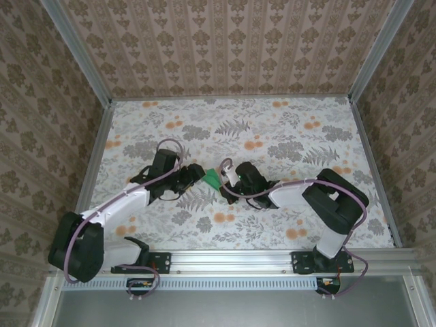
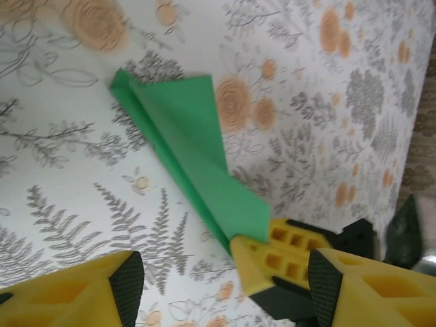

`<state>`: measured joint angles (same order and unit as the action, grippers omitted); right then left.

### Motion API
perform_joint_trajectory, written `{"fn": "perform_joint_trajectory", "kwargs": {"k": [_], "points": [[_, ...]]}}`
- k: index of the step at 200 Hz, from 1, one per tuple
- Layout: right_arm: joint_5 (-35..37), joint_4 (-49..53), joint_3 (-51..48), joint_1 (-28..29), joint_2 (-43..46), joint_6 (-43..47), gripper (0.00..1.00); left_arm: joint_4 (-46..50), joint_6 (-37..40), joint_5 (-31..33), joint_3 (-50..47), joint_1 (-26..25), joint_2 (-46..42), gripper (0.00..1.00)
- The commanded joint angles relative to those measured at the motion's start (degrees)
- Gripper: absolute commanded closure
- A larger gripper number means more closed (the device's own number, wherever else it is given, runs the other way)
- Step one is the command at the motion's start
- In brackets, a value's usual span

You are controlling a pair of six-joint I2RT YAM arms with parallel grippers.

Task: Fold a paper plane with a square sheet of paper (pick it up from the middle)
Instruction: Fold the wing for the fifth time at the center of the table.

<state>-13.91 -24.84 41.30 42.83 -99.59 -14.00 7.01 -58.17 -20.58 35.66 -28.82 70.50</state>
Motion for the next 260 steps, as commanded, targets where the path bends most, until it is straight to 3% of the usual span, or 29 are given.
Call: {"fn": "perform_joint_trajectory", "kwargs": {"k": [1, 58, 110, 260], "points": [[-6.4, 3.5, 2.3, -0.8, -2.3, -7.4, 1.0, -4.2, 2.2, -0.3, -2.4, -0.2, -0.8, 0.33], [-14.2, -3.3, 2.5, -3.5, -6.0, -20.6, 1.0, -10.1, 2.6, -0.2, -6.2, -0.5, -0.2, 0.48], [-20.1, -12.0, 1.1, -6.2, -9.6, -31.1, 1.0, -13.9, 3.8, -1.4, -5.7, -0.9, 2.5, 0.54], [-19.9, -21.4, -4.3, -9.5, -11.1, -42.3, 1.0, -25.4, 6.9, -3.4, -0.9, -4.9, 16.8, 0.72]]}}
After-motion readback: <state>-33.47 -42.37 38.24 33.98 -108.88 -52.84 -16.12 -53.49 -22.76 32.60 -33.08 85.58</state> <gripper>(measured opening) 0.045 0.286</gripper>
